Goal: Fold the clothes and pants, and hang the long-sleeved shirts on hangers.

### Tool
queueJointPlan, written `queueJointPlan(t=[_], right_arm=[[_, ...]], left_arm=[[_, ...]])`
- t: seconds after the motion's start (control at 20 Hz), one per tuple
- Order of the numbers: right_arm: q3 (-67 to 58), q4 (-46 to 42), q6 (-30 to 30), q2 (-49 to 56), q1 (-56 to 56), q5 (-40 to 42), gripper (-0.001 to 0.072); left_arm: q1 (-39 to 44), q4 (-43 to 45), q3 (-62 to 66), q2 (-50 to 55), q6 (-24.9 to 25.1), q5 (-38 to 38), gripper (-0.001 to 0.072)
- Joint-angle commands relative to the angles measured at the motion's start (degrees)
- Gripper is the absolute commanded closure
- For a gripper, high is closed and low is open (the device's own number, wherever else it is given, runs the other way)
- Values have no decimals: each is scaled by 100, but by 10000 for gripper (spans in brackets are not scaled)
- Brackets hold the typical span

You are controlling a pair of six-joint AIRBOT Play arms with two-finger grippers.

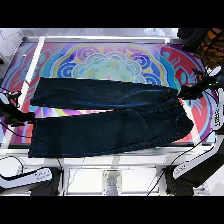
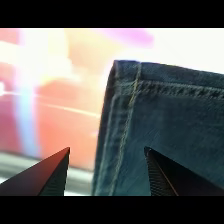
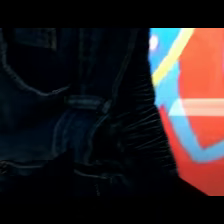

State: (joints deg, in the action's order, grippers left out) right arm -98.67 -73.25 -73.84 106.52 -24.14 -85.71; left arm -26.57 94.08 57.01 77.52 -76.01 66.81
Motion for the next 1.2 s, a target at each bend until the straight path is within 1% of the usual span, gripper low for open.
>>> queueJointPlan(t=[0.0, 0.2, 0.3, 0.35, 0.4, 0.5, 0.6, 0.75, 0.8, 0.85, 0.9, 0.95, 1.0, 1.15], right_arm=[[13, 319, -369, -22, 131, -323, 343], [11, 273, -407, -35, 424, -269, 343], [11, 273, -518, -33, 496, -131, 343], [11, 291, -531, -33, 503, -85, 343], [9, 289, -619, -35, 501, -35, 343], [9, 278, -632, -35, 501, 4, 343], [9, 275, -632, -35, 501, 4, 343], [9, 247, -629, -35, 487, 20, 343], [9, 249, -629, -35, 490, 35, 343], [9, 247, -629, -35, 490, 52, 343], [9, 249, -629, -35, 490, 76, 343], [9, 249, -629, -35, 490, 98, 343], [9, 249, -629, -35, 490, 125, 343], [9, 201, -629, -33, 487, 138, 343]], left_arm=[[-42, -522, -81, 256, 345, -319, 166], [-44, -588, -81, 398, 343, -815, 166], [-44, -599, -81, 400, 343, -1034, 168], [-44, -634, -81, 400, 345, -1086, 198], [-42, -638, -81, 402, 343, -1097, 251], [-44, -828, -81, 463, 452, -1088, 254], [-42, -1095, -81, 599, 455, -1088, 254], [-31, -1056, -79, 719, 452, -1117, 258], [-31, -1034, -79, 717, 452, -1147, 323], [-31, -1012, -79, 717, 452, -1180, 486], [-31, -994, -79, 717, 452, -1207, 583], [-31, -994, -76, 715, 452, -1250, 649], [-31, -994, -68, 706, 450, -1314, 678], [-31, -918, 332, 702, 411, -1432, 679]])
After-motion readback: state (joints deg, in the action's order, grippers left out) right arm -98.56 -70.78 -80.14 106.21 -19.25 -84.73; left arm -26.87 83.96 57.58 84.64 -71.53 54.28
